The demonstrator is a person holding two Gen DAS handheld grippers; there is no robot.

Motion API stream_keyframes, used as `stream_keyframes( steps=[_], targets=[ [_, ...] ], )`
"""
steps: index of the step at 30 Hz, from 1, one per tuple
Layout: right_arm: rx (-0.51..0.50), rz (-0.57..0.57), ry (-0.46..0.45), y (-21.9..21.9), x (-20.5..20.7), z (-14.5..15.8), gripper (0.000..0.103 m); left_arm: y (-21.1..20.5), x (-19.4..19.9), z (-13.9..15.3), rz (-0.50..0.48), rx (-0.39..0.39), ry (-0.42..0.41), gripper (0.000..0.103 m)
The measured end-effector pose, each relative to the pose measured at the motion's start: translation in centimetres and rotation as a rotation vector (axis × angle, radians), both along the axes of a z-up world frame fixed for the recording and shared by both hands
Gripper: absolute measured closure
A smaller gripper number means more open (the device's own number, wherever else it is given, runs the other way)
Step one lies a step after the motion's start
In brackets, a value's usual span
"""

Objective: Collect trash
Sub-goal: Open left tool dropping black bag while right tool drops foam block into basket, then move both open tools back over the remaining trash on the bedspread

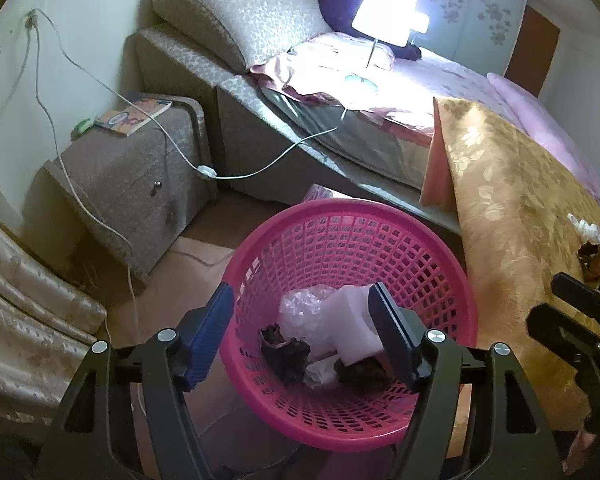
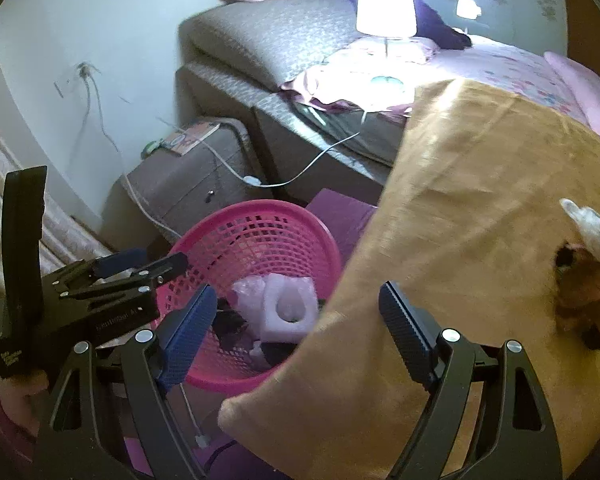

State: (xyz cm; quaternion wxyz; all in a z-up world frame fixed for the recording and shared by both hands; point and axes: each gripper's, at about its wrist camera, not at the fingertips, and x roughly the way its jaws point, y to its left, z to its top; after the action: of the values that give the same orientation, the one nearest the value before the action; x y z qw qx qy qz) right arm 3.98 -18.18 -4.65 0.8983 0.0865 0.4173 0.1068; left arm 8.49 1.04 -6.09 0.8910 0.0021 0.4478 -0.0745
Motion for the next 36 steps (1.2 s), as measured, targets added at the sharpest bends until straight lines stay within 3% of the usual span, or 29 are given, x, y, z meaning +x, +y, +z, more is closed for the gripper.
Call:
stream_keyframes(
  steps=[16,36],
  targets=[
    [-0.074,-0.254,-0.101,-9.1,-6.8,1.4,0.023,-3.8,-2.3,0.5,-0.125,0.043,-0.054,0.027],
    [-0.182,-0.586,-0.078,-19.4,-13.9,-1.3,0.022,-9.8,-5.0,1.4,-0.298,0.076,-0.086,0.024]
  ],
)
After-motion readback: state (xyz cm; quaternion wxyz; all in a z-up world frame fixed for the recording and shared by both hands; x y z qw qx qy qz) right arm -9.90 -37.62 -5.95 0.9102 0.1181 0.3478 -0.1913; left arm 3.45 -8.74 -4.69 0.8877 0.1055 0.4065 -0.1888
